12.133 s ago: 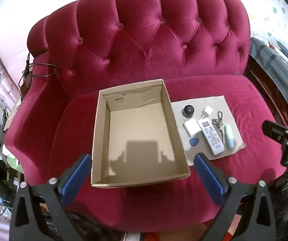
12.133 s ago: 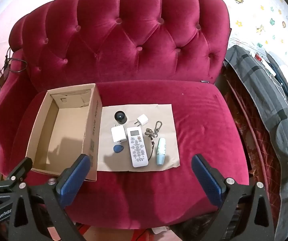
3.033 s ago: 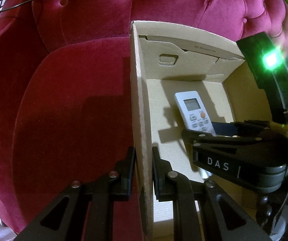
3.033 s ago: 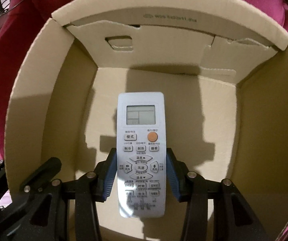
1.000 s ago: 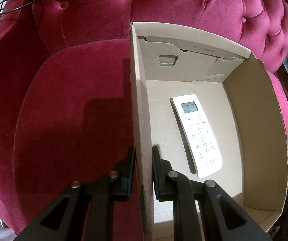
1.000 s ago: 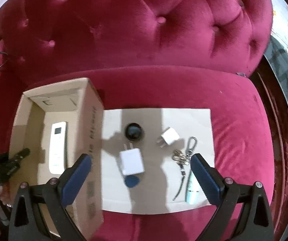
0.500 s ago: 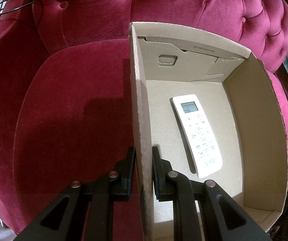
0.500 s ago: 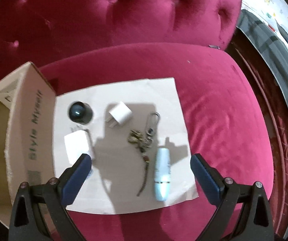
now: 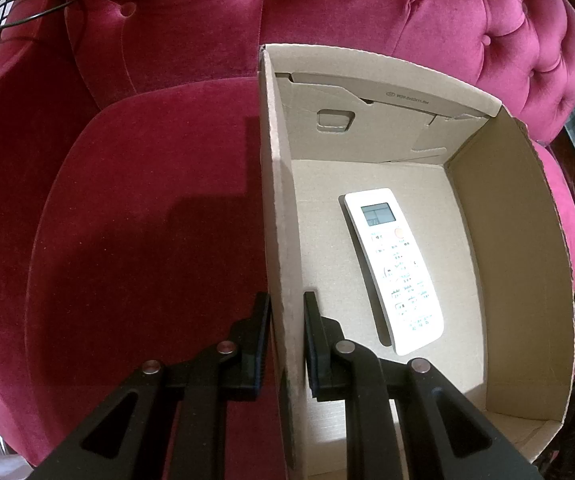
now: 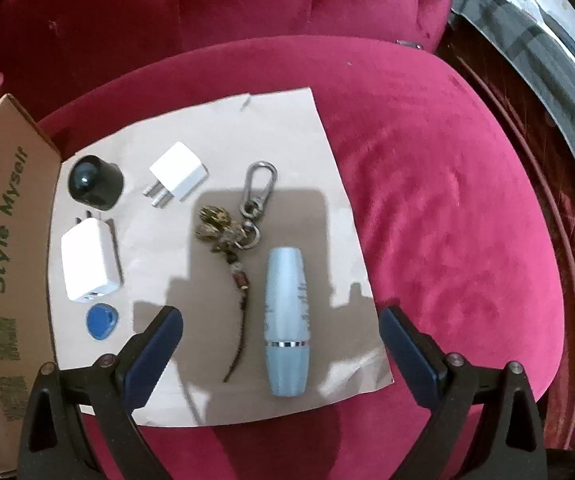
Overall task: Organize rigid objects
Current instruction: 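Move the open right gripper back to the light-blue bottle, then close the right gripper on the light-blue bottle and lift it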
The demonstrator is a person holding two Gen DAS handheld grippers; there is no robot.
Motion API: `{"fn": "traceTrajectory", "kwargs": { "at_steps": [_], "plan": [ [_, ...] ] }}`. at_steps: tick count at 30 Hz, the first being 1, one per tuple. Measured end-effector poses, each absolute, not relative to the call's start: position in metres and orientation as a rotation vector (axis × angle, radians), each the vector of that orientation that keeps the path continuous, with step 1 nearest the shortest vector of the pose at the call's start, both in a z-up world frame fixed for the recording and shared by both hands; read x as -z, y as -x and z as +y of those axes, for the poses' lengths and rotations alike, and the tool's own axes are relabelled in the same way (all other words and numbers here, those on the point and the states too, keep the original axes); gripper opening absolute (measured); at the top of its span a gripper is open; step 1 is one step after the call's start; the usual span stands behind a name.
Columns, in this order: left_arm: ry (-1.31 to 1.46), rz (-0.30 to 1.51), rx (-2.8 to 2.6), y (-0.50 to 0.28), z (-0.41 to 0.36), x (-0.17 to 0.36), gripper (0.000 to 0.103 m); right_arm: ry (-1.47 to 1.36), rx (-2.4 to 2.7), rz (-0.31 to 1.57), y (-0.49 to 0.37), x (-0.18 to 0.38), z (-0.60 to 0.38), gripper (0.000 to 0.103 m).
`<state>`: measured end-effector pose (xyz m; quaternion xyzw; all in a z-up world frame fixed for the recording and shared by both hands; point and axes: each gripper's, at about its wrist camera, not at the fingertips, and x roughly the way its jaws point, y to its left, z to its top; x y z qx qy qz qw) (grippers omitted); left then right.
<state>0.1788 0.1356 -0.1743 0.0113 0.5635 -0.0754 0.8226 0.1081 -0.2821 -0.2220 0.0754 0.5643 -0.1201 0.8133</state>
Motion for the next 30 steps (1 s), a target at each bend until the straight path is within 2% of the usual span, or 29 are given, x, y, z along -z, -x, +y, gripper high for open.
{"fn": "traceTrajectory", "kwargs": {
  "at_steps": [6, 9, 15, 17, 18, 30],
  "plan": [
    [-0.032, 1.199, 0.157, -0.178, 0.135, 0.174, 0.017, -0.162, 0.257, 1.222, -0.106, 0.233, -0.289, 0.098],
    [-0.026, 1.2, 0.157, -0.179, 0.135, 0.174, 0.017, -0.172, 0.252, 1.226, -0.106, 0.234, -0.288, 0.089],
    [-0.025, 1.201, 0.157, -0.179, 0.136, 0.174, 0.017, -0.194, 0.231, 1.238, -0.106, 0.236, -0.289, 0.057],
    [-0.024, 1.201, 0.156, -0.179, 0.135, 0.174, 0.017, -0.202, 0.227, 1.242, -0.106, 0.236, -0.289, 0.033],
    [-0.026, 1.201, 0.156, -0.179, 0.135, 0.174, 0.017, -0.212, 0.223, 1.247, -0.107, 0.236, -0.291, 0.027],
    [-0.031, 1.2, 0.153, -0.18, 0.135, 0.174, 0.017, -0.209, 0.249, 1.252, -0.116, 0.236, -0.295, 0.027]
  ]
}}
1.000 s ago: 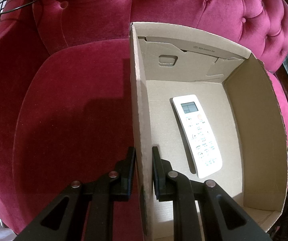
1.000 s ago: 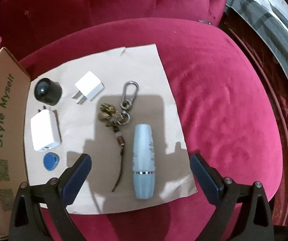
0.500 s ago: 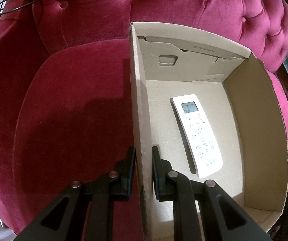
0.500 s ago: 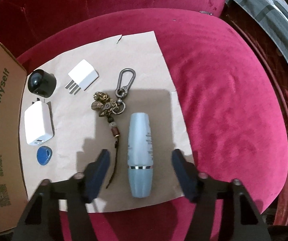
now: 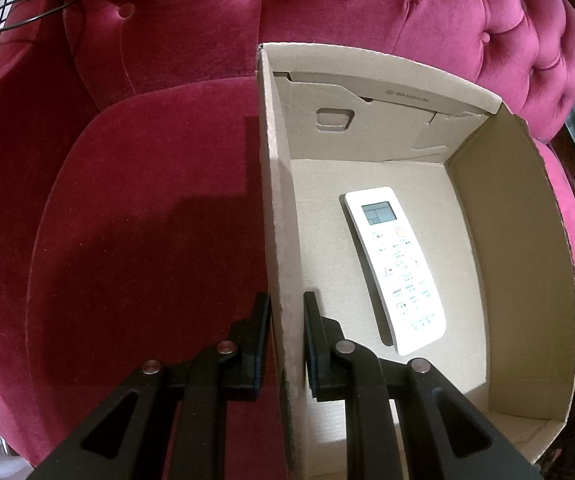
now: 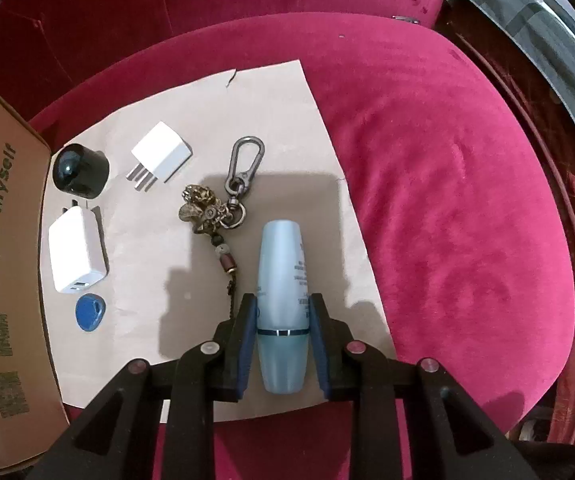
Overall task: Organize rigid objects
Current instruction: 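Close the right gripper on the light-blue bottle and lift it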
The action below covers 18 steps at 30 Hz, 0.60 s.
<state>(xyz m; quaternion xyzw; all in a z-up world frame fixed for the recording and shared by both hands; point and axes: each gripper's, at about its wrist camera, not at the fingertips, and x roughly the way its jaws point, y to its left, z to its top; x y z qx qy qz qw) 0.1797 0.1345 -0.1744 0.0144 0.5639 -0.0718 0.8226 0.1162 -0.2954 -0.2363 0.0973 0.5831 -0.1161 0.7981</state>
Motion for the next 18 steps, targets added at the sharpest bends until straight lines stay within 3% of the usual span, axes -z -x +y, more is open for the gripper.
{"fn": "traceTrajectory", "kwargs": {
  "at_steps": [18],
  "plan": [
    [-0.029, 1.198, 0.15, -0.178, 0.134, 0.176, 0.017, -0.162, 0.242, 1.213, -0.119, 0.186, -0.258, 0.027]
  ]
}}
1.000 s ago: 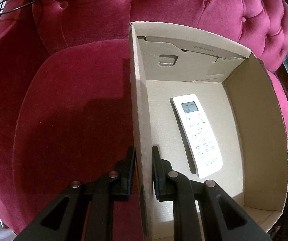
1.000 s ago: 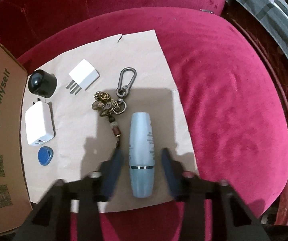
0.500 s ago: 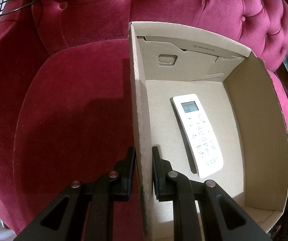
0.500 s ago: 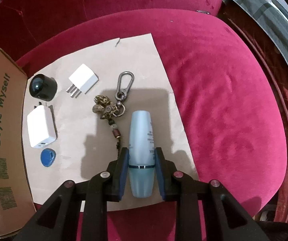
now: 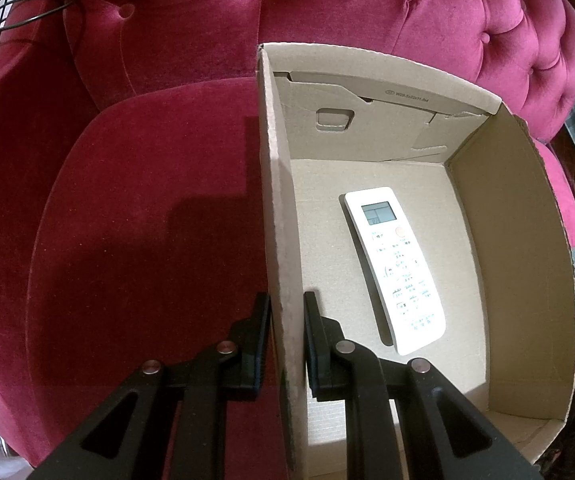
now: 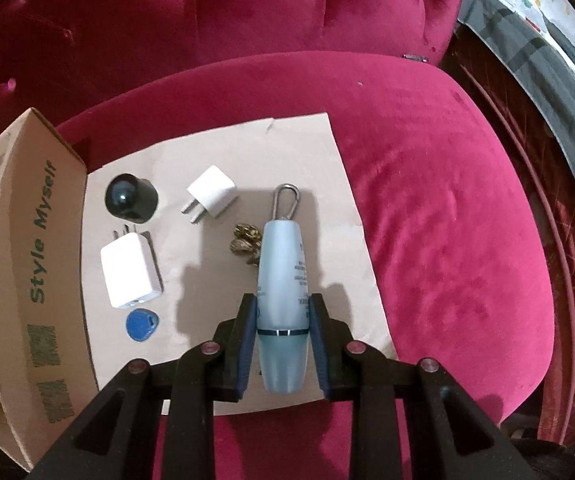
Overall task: Organize rigid objects
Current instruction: 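Close the right gripper on the light-blue bottle and lift it, then lower the bottle into the box beside the remote and open the right gripper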
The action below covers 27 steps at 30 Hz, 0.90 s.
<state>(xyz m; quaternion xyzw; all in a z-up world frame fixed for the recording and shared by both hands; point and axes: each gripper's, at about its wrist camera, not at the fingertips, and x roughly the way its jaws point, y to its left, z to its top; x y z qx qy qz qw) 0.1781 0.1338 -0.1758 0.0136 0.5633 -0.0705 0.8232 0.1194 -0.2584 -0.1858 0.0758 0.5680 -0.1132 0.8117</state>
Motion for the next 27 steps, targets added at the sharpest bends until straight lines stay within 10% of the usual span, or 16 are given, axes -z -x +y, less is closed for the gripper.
{"fn": "traceTrajectory", "kwargs": {
  "at_steps": [27],
  "plan": [
    [-0.025, 1.201, 0.147, -0.179, 0.132, 0.176, 0.017, -0.09, 0.13, 1.18, -0.147, 0.097, -0.181, 0.027]
  ]
}}
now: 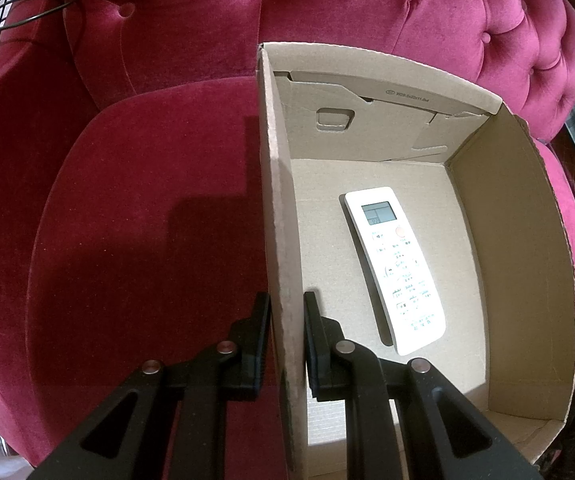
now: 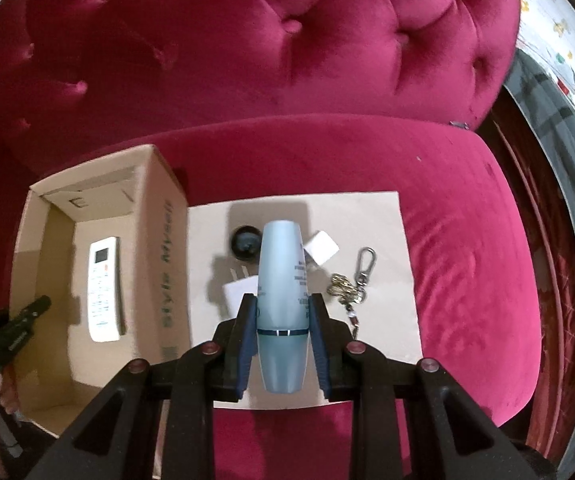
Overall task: Organize rigid objects
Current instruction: 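Lower the bottle into the box beside the remote and open the right gripper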
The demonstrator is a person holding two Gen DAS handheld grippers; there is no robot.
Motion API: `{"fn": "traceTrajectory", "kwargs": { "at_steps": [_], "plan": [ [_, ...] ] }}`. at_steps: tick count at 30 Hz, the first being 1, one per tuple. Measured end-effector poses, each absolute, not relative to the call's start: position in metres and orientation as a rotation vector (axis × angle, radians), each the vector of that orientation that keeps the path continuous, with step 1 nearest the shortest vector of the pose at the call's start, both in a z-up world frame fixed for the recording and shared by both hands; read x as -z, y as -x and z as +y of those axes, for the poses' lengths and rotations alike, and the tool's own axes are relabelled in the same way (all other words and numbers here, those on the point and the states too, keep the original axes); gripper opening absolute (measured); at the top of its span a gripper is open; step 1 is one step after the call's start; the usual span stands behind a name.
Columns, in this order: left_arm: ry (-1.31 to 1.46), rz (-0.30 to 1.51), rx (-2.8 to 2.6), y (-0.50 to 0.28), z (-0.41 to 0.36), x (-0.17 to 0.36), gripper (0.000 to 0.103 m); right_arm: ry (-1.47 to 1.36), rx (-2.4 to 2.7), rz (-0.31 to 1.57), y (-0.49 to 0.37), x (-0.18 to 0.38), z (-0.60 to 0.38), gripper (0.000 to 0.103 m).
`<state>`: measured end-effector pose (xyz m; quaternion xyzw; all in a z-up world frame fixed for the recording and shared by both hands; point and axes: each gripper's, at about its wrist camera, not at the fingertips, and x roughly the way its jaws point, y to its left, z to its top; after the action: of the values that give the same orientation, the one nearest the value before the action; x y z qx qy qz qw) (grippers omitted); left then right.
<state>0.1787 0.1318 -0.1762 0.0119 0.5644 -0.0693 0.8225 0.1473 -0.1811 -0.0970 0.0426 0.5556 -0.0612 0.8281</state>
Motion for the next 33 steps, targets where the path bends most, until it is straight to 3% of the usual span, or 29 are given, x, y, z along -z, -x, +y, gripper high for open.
{"fn": "traceTrajectory", "kwargs": {
  "at_steps": [16, 33],
  "plan": [
    [-0.026, 1.201, 0.148, -0.179, 0.132, 0.176, 0.017, -0.029, -0.017, 1.146, -0.165, 0.063, -0.109, 0.027],
    [-0.026, 1.202, 0.147, -0.179, 0.132, 0.176, 0.017, 0.001, -0.148, 1.181, -0.178, 0.096, -0.039, 0.027]
  ]
}}
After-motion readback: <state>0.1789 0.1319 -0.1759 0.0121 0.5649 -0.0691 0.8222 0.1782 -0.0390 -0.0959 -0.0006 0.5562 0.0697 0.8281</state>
